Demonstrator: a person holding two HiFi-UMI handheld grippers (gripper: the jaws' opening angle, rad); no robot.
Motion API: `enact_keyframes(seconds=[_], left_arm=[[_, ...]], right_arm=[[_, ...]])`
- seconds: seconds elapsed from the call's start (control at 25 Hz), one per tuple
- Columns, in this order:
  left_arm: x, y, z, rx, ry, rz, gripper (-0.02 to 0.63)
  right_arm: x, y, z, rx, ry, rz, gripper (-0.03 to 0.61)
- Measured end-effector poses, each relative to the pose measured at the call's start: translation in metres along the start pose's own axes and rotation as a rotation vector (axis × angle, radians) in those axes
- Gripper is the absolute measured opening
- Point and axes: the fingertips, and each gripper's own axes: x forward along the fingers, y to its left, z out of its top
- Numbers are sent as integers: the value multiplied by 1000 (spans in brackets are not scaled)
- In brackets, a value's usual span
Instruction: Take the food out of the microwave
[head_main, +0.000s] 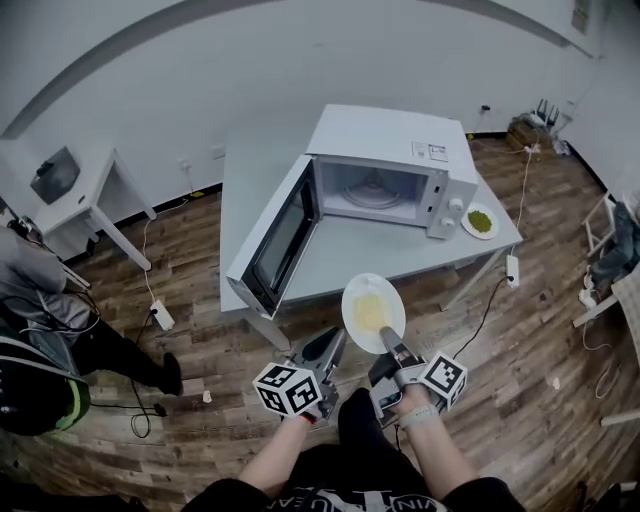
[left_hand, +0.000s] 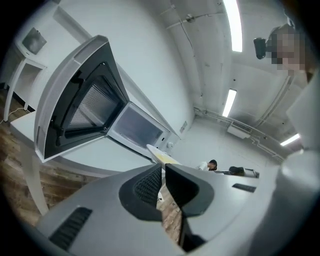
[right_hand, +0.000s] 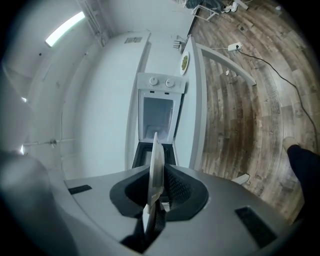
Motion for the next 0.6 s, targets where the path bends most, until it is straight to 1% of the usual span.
enact_keyframes(seconds=[0.32, 0.6], left_arm=[[-36, -21, -14, 0, -13, -10, 28], [-54, -33, -22, -5, -19, -20, 28]], right_arm=[[-39, -1, -30, 5, -1, -1, 55], [-66, 0, -44, 3, -19, -1, 55]])
